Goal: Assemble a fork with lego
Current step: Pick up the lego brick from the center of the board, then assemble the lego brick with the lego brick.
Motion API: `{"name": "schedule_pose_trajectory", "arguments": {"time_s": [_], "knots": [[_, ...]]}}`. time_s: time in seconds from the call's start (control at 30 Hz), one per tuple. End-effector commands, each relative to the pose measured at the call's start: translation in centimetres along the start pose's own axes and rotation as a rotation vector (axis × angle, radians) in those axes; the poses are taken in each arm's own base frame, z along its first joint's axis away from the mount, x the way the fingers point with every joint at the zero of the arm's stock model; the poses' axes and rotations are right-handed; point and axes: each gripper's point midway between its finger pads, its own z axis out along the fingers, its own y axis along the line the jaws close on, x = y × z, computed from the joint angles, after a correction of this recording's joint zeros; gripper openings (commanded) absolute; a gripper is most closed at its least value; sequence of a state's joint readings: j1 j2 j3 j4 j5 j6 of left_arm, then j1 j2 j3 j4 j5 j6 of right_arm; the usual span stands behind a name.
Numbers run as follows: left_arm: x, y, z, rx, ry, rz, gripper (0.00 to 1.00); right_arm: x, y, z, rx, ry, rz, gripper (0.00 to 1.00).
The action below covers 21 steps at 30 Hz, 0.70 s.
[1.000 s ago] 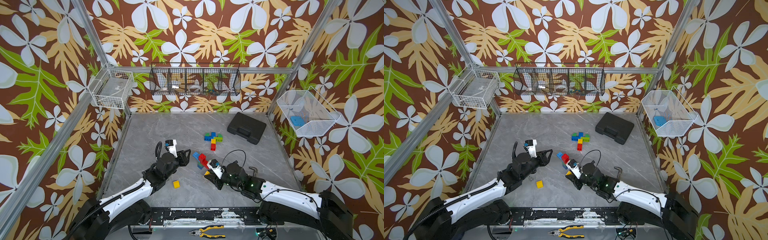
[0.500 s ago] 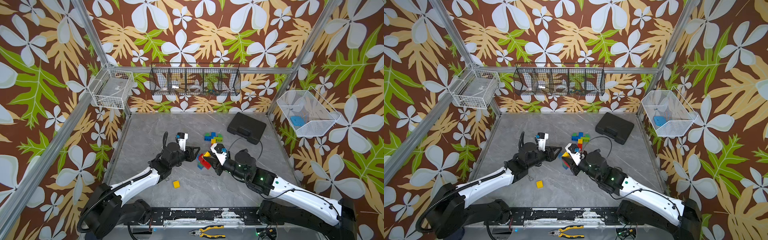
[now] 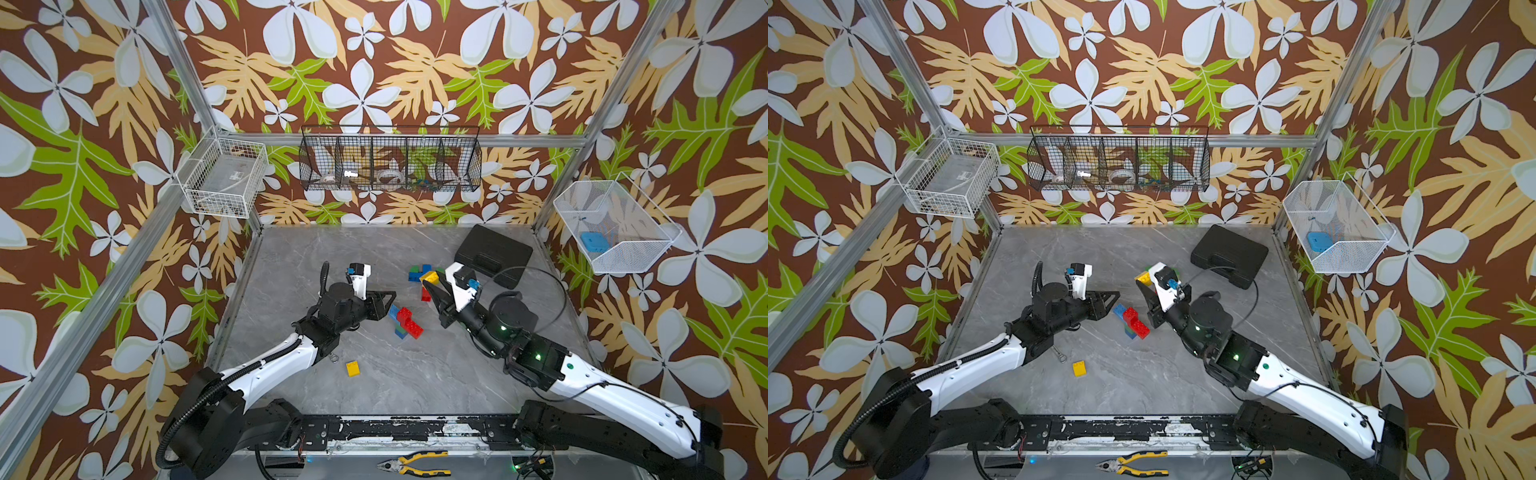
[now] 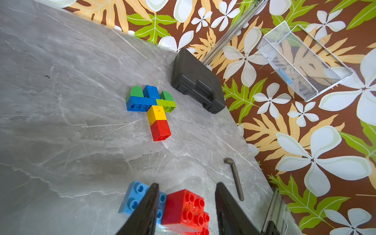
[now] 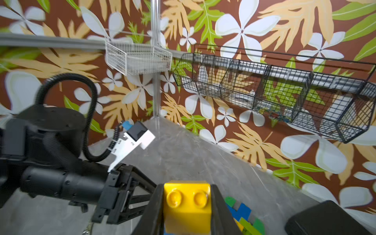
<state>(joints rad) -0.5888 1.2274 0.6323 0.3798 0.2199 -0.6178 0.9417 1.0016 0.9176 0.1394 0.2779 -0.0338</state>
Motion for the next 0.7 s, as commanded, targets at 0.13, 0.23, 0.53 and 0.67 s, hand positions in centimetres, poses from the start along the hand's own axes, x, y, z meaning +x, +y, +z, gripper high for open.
{"name": "schedule_pose_trajectory", "arguments": {"time_s": [0.13, 0.23, 0.53, 0.67], "knots": [[-0.3, -0.5, 0.2, 0.041, -0.013, -0.016, 0.47, 2.2, 1.6, 0.6, -0.058, 0.012, -0.117, 0.00], [-0.3, -0.5, 0.2, 0.050, -0.013, -0.028, 0.47, 4.6, 0.5, 0.6, 0.018, 0.085, -0.074, 0.00], [1.4, -0.8, 1.4, 0.081, 0.099, -0.001, 0.44, 15.1, 0.9, -0.5, -0.022, 0.450, 0.000, 0.00], [2.4, -0.7, 2.2, 0.091, 0.164, 0.009, 0.43, 16.4, 1.8, -0.8, -0.188, 0.467, 0.154, 0.00]]}}
